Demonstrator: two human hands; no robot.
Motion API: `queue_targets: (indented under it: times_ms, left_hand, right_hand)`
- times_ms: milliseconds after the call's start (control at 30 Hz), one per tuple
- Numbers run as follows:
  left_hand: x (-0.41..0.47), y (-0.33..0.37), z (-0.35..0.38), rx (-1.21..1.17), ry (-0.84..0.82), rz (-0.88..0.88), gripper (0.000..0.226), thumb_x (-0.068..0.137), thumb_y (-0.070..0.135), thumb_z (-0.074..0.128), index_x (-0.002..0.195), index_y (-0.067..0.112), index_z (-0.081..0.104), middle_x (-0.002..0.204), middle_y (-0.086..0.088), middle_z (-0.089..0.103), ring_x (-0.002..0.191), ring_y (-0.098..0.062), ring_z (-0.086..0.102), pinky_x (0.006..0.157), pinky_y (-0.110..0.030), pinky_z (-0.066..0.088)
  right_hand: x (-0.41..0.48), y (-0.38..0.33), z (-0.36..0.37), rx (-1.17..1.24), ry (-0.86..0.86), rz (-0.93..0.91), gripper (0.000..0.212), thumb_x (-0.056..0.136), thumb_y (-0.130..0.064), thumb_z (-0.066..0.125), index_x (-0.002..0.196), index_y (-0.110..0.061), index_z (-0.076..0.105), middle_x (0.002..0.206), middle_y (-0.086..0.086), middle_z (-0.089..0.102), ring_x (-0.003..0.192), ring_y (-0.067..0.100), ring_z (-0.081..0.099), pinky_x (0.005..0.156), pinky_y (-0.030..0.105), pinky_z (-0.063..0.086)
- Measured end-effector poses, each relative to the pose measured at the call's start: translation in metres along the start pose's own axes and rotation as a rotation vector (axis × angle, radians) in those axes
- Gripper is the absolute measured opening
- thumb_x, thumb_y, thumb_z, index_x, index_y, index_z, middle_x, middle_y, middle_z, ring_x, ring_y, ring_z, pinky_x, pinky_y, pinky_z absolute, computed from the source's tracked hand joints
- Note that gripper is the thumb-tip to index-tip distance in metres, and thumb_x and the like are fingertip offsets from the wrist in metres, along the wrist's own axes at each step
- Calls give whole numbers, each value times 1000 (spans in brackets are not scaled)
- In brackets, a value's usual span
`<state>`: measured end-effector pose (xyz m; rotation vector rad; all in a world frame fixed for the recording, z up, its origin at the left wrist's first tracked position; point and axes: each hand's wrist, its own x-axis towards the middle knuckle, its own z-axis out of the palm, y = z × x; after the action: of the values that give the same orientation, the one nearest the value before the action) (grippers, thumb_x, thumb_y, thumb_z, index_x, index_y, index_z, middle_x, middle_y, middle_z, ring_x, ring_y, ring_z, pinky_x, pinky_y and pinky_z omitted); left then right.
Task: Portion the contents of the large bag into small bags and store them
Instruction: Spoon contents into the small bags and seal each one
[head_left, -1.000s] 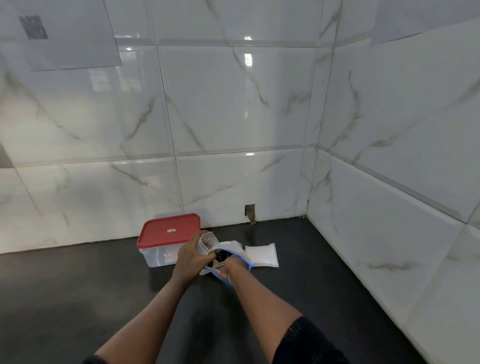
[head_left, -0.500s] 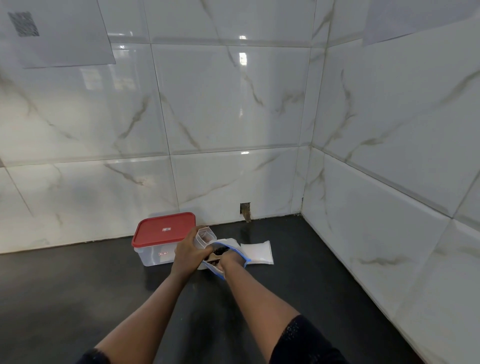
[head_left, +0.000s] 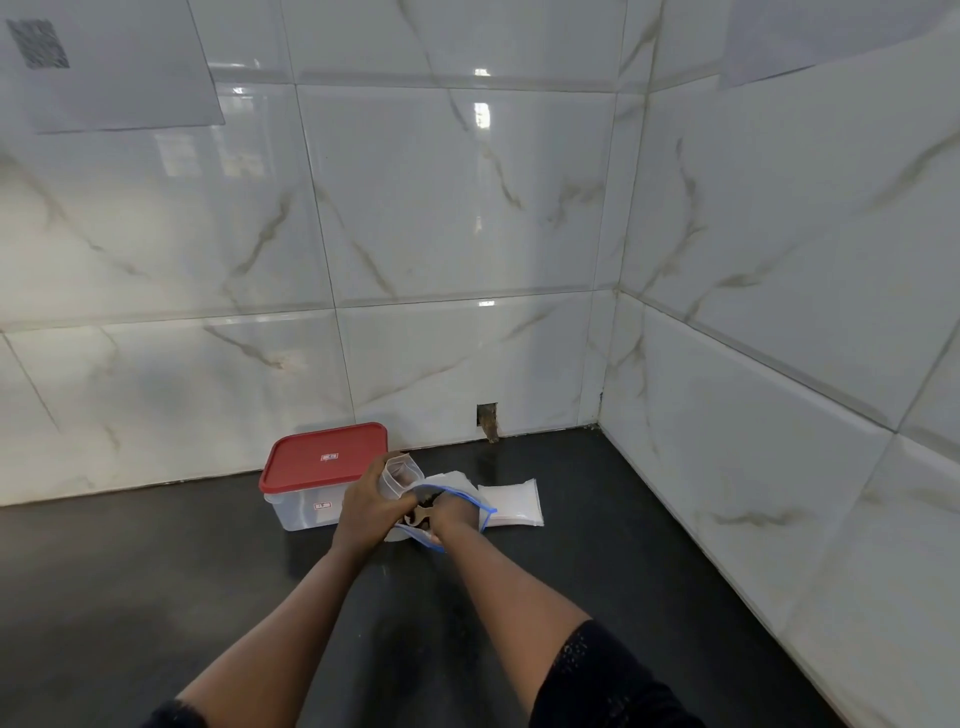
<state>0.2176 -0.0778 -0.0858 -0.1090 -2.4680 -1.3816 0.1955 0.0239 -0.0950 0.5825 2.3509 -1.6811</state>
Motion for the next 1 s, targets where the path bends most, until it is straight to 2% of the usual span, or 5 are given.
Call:
queue_targets:
  times_ms: [300, 400, 467, 567, 1000]
  left_hand:
    - [-2, 2, 7, 6, -14, -6, 54, 58, 43, 66, 109, 26, 57, 96, 9, 65, 90, -11, 61, 79, -25, 46]
    - [-3, 4, 11, 31, -33, 18, 48, 61, 28, 65, 109, 23, 57, 96, 10, 63, 92, -14, 61, 78, -21, 43]
    - [-2, 4, 12, 18, -35, 18, 49, 62, 29, 65, 110, 22, 57, 97, 9, 63, 92, -14, 60, 80, -24, 45]
    - [1, 2, 13, 14, -26, 38, 54, 62, 35, 66, 113, 21, 56, 100, 7, 64, 92, -13, 60, 82, -28, 48]
    - [-1, -3, 17, -24, -73, 22, 49, 60, 29, 65, 106, 31, 51, 96, 11, 60, 92, -10, 58, 72, -9, 41]
  right_hand:
    - [-2, 8, -22, -472, -6, -325, 33, 99, -15, 40, 128, -6, 54, 132, 11, 55, 120, 20, 52, 94, 16, 40]
    - [-7, 8, -27, -608, -22, -404, 36, 101, -10, 35, 131, 3, 49, 135, 17, 52, 87, 5, 59, 53, -5, 36]
    - [0, 9, -27, -720, -47, -397, 35, 100, -11, 37, 131, 0, 50, 134, 15, 53, 100, 10, 60, 64, -4, 39]
    - [1, 7, -25, -785, -58, -324, 32, 98, -12, 43, 127, -5, 53, 131, 11, 56, 121, 22, 52, 98, 23, 40]
    - [2, 12, -27, -963, -131, -477, 31, 98, -13, 44, 127, -7, 53, 129, 13, 56, 120, 25, 52, 101, 33, 41]
